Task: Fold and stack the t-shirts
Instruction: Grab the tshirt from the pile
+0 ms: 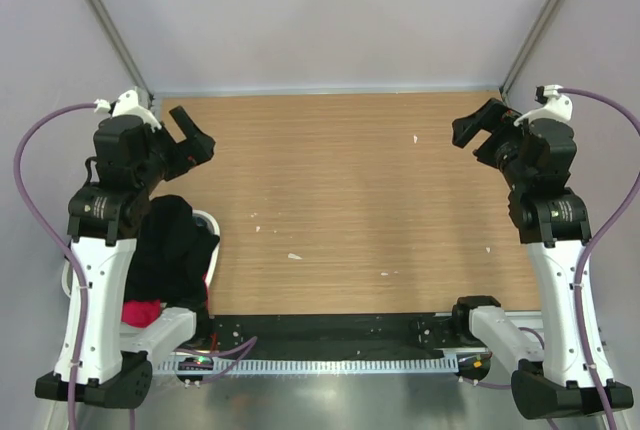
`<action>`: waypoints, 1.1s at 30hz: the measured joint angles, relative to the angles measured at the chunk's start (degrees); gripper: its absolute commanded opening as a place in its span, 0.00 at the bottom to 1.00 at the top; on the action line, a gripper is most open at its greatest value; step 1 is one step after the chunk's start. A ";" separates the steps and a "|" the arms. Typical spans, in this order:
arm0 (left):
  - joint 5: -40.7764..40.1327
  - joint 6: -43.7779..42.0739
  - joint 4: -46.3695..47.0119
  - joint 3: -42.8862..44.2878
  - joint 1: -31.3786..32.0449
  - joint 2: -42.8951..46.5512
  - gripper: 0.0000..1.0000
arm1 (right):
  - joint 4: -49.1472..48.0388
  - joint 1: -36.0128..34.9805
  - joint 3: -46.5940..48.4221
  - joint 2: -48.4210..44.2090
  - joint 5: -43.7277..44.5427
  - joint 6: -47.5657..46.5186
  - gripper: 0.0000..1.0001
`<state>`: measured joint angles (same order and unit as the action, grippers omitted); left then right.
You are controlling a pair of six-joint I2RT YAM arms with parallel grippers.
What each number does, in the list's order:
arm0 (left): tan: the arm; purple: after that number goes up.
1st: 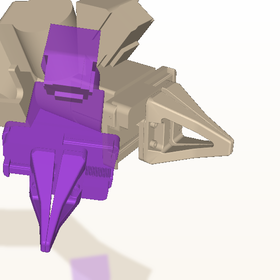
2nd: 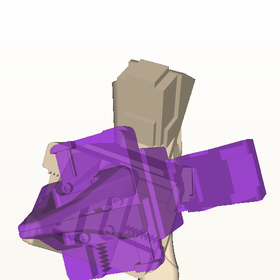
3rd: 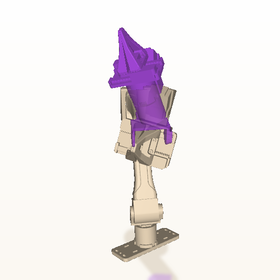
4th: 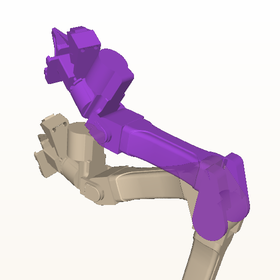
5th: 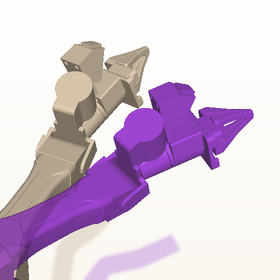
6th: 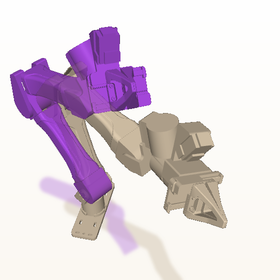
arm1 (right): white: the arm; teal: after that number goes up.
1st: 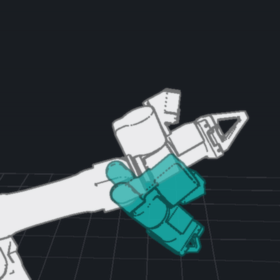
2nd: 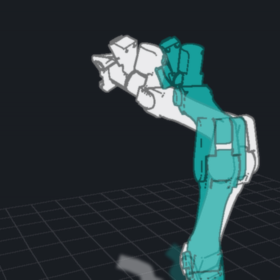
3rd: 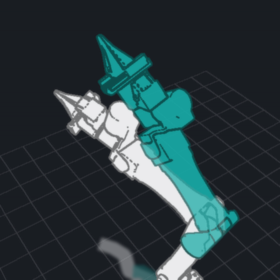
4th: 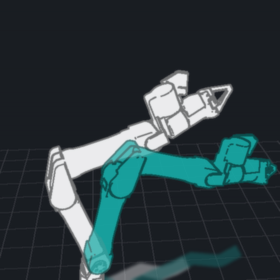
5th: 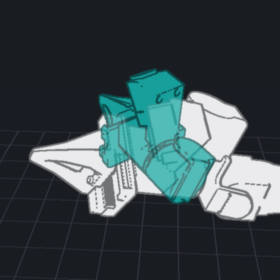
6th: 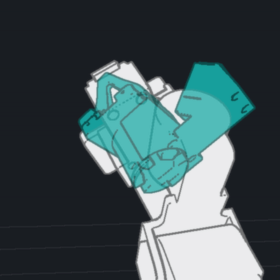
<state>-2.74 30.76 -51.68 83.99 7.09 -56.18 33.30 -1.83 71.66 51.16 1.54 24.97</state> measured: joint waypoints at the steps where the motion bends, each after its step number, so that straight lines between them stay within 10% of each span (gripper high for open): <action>1: -0.31 -0.07 -0.57 0.09 0.00 -0.39 1.00 | 0.15 0.00 -0.02 0.24 -0.02 0.02 1.00; 10: -5.20 0.55 -10.36 2.25 0.00 -1.49 1.00 | 0.04 0.00 -0.59 0.66 -2.40 0.74 1.00; 19: -15.78 6.64 -20.96 -1.22 -5.57 -0.63 0.71 | -3.96 0.00 -7.54 2.60 -8.17 3.34 1.00; 26: -12.17 7.78 -17.16 -10.19 -19.96 -5.44 0.69 | -4.44 0.00 -9.01 3.23 -9.42 3.65 1.00; 33: -11.58 7.61 -10.88 -15.89 -21.14 -9.01 0.75 | -4.42 0.00 -9.01 3.21 -9.40 3.41 1.00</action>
<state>-14.33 38.37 -62.57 68.10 -14.04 -65.19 28.88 -1.83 62.65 54.37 -7.86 28.38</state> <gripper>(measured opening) 0.755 0.996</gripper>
